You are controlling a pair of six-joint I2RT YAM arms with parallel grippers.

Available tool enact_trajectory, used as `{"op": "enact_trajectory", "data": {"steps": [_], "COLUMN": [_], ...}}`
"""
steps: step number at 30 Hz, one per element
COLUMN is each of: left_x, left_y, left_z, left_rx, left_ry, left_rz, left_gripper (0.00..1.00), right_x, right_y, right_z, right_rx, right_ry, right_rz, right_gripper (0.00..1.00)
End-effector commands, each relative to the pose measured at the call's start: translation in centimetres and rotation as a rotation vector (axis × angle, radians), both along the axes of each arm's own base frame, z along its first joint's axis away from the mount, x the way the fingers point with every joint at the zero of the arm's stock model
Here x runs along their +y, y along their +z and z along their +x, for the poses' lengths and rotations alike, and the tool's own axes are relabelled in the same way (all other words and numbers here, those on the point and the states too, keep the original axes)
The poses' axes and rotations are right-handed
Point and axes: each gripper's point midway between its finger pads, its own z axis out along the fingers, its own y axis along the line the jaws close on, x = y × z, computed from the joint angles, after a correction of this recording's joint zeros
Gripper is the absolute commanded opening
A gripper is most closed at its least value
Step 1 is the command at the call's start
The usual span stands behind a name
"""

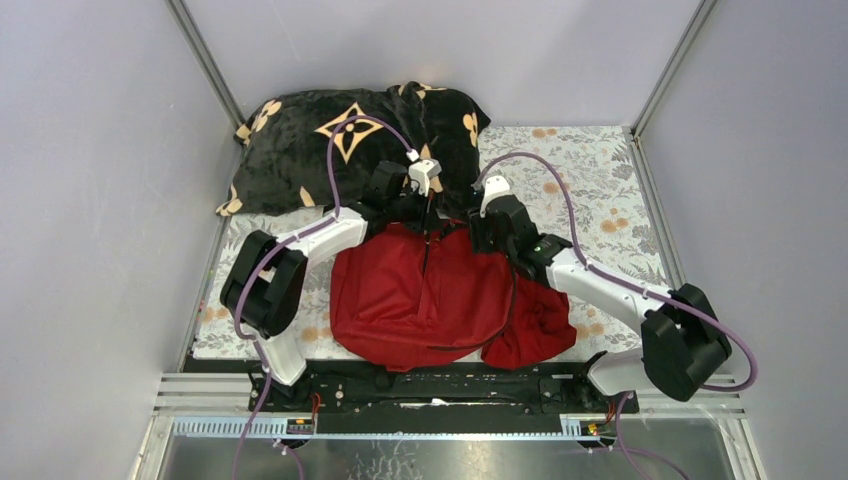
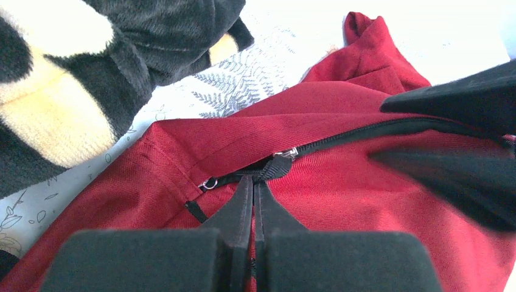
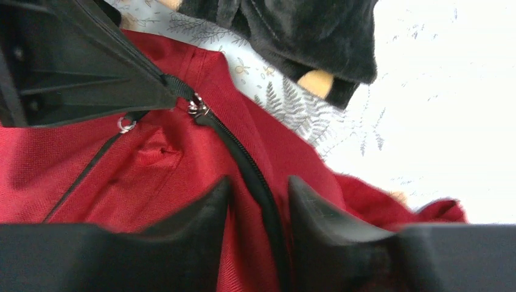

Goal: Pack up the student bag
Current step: Zip the student bag at the center of the board.

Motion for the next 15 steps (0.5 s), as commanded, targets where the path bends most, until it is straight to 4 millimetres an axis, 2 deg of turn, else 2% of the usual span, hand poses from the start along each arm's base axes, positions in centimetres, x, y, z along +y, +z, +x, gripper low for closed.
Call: {"op": "enact_trajectory", "data": {"steps": [1, 3, 5, 8, 11, 15], "left_x": [-0.4, -0.2, -0.1, 0.4, 1.5, 3.1], "left_y": [3.1, 3.4, 3.6, 3.5, 2.8, 1.1], "left_z": [0.4, 0.7, 1.1, 1.6, 2.0, 1.2], "left_rx": [-0.066, -0.082, -0.101, -0.095, -0.076, -0.029], "left_ry": [-0.010, 0.003, 0.017, 0.033, 0.080, 0.114], "left_rz": [-0.065, -0.060, -0.054, -0.041, -0.020, 0.030], "left_gripper": [0.00, 0.00, 0.00, 0.00, 0.00, 0.00], "right_x": [1.1, 0.6, 0.1, -1.2, -2.9, -4.5], "right_y": [2.8, 2.7, 2.8, 3.9, 4.9, 5.2], "right_z": [2.5, 3.1, 3.4, 3.5, 3.2, 2.1], "right_rx": [-0.062, -0.053, -0.052, -0.092, -0.139, -0.158], "right_ry": [0.037, 0.015, -0.005, -0.066, -0.126, -0.174], "right_rz": [0.054, 0.049, 0.051, 0.070, 0.108, 0.148], "right_gripper": [0.28, 0.01, 0.00, 0.00, 0.00, 0.00]}}
